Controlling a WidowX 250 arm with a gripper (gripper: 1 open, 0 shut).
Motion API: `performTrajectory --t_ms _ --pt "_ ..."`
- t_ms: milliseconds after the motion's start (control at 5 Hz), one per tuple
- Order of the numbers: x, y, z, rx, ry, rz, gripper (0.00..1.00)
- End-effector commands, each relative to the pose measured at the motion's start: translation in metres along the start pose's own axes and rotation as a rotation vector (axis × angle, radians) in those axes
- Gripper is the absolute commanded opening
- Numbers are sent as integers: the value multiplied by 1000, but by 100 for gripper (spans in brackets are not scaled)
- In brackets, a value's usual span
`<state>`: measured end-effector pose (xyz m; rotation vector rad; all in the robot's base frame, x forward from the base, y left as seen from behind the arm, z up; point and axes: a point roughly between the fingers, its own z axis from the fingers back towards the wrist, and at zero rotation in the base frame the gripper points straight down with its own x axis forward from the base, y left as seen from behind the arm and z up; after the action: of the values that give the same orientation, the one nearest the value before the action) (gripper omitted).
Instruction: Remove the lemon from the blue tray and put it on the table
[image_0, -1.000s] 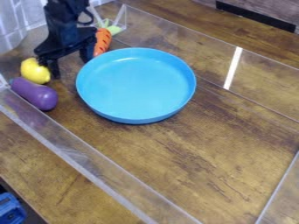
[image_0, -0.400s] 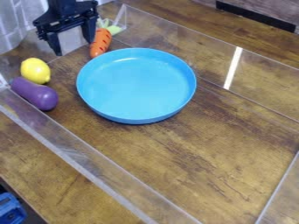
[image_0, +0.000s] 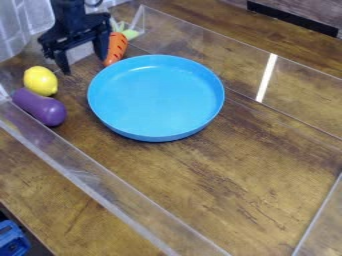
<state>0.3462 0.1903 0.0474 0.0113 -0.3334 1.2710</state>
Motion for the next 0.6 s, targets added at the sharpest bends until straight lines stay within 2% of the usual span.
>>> performTrajectory --t_ms 0,400 --pt "8 -1 19 -29 -56 92 100" --pt "1 0 21 -5 -79 212 100"
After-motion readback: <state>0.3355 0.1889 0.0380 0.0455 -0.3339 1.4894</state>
